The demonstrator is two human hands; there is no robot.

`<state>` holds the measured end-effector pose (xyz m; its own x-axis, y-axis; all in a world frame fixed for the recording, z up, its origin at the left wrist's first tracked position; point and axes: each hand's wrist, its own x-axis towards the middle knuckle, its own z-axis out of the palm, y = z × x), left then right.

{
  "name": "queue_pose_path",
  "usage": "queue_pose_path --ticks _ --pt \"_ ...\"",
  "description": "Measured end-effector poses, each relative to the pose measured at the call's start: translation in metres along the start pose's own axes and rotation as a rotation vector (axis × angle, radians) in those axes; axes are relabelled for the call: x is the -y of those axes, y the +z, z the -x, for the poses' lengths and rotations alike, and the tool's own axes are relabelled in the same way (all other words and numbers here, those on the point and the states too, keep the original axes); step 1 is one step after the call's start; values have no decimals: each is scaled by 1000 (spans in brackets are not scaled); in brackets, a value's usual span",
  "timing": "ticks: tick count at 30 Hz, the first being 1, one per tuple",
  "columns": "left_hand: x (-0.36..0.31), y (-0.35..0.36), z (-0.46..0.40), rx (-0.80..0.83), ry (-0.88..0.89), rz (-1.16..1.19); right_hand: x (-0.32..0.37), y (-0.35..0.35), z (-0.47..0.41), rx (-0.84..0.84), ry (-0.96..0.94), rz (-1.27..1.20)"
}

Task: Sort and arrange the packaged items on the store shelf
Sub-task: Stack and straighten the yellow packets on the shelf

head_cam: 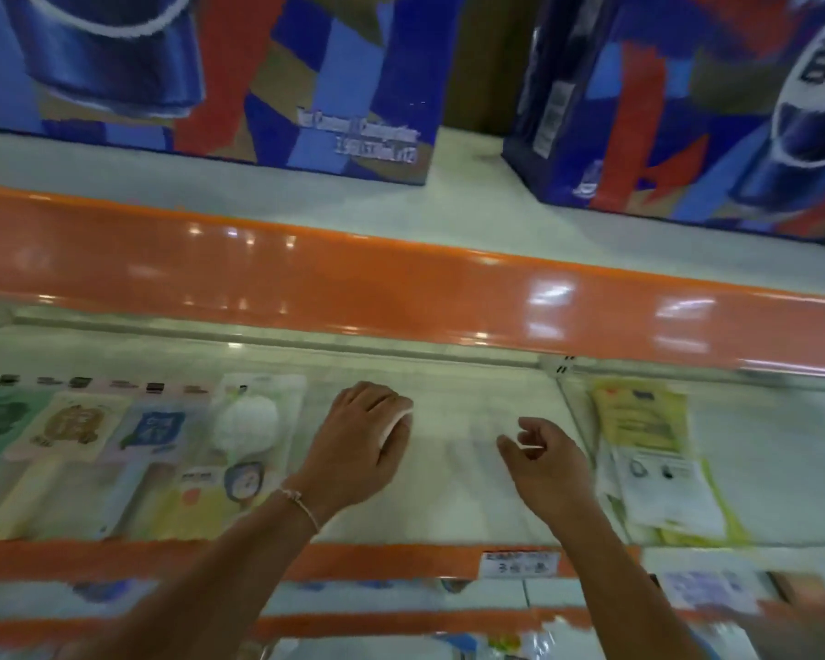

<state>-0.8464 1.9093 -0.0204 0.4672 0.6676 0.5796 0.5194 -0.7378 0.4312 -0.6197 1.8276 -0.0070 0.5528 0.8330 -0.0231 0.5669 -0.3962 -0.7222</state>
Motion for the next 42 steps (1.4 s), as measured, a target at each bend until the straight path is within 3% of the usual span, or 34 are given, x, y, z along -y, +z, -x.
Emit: queue_pose_path --ticks 10,15,22,30,36,39,42 --pt "-84 83 -63 289 76 -52 -110 -97 -44 -134 107 180" --pt "-116 110 -69 321 57 -45 -140 -121 -60 -149 249 368" --pt "-134 127 -67 369 64 -65 -152 -128 -65 -114 190 471" --pt "-132 127 -57 326 72 -58 -147 -137 -72 -62 110 148" --pt "-122 120 -51 305 63 -70 -133 -134 -70 -36 137 -280" --pt "-112 112 -46 324 91 -126 -108 -123 -55 80 129 -630" --pt "-102 96 -43 323 85 -175 -81 -100 -40 189 85 -700"
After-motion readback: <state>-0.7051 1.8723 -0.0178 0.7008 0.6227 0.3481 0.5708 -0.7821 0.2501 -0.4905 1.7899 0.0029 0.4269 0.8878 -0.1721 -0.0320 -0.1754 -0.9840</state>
